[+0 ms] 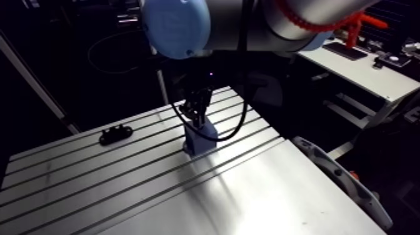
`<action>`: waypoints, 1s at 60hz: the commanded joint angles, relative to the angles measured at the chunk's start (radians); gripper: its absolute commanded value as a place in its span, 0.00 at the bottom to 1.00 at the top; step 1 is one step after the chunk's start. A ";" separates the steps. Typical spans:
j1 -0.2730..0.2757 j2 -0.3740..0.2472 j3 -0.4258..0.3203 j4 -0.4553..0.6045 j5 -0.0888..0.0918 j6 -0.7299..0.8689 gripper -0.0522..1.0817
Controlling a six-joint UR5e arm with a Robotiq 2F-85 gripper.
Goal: Pick up the M10 bolt and insert it into the hex recess until seated.
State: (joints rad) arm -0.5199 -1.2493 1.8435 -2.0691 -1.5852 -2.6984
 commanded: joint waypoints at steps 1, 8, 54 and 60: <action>0.000 -0.002 0.004 -0.005 -0.001 -0.019 0.33; 0.000 -0.007 0.007 -0.010 -0.003 -0.018 0.25; -0.003 -0.077 -0.025 0.042 -0.021 0.374 0.12; -0.002 -0.074 -0.048 0.086 -0.019 0.486 0.43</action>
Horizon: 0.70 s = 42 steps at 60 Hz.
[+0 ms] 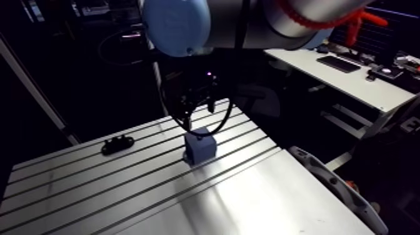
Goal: Pick up the M10 bolt and insert it into the hex recess until seated.
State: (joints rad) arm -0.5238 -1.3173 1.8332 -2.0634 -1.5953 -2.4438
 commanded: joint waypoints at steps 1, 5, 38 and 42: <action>0.002 -0.003 -0.042 0.086 -0.008 0.268 0.59; 0.005 -0.001 -0.044 0.087 0.001 0.322 0.88; 0.007 0.014 -0.032 0.082 0.007 0.332 1.00; 0.007 0.014 -0.030 0.081 0.007 0.329 1.00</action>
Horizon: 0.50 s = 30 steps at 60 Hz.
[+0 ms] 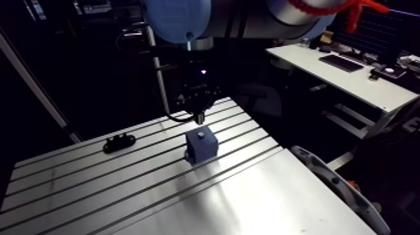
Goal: Pick up the M10 bolt and insert it into the hex recess until seated.
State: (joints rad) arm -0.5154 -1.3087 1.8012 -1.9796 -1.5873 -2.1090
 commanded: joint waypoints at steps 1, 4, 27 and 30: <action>-0.002 0.006 0.002 -0.003 -0.001 -0.005 1.00; -0.002 0.007 0.003 -0.004 -0.003 -0.007 1.00; 0.000 0.015 0.020 -0.028 -0.001 -0.033 1.00; 0.000 0.016 0.023 -0.036 -0.001 -0.042 1.00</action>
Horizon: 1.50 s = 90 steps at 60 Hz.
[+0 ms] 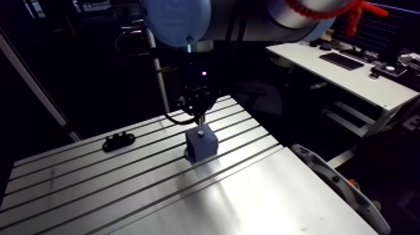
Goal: Pick up the M10 bolt and insert it into the hex recess until seated.
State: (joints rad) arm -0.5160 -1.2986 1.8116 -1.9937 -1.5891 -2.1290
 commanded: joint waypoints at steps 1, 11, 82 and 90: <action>0.000 0.006 0.013 -0.022 0.001 -0.021 1.00; -0.001 0.017 0.026 -0.040 0.001 -0.048 1.00; -0.003 0.048 0.032 -0.083 0.002 -0.078 1.00; -0.003 0.049 0.033 -0.086 0.002 -0.078 1.00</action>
State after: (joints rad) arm -0.5185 -1.2514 1.8438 -2.0759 -1.5869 -2.2059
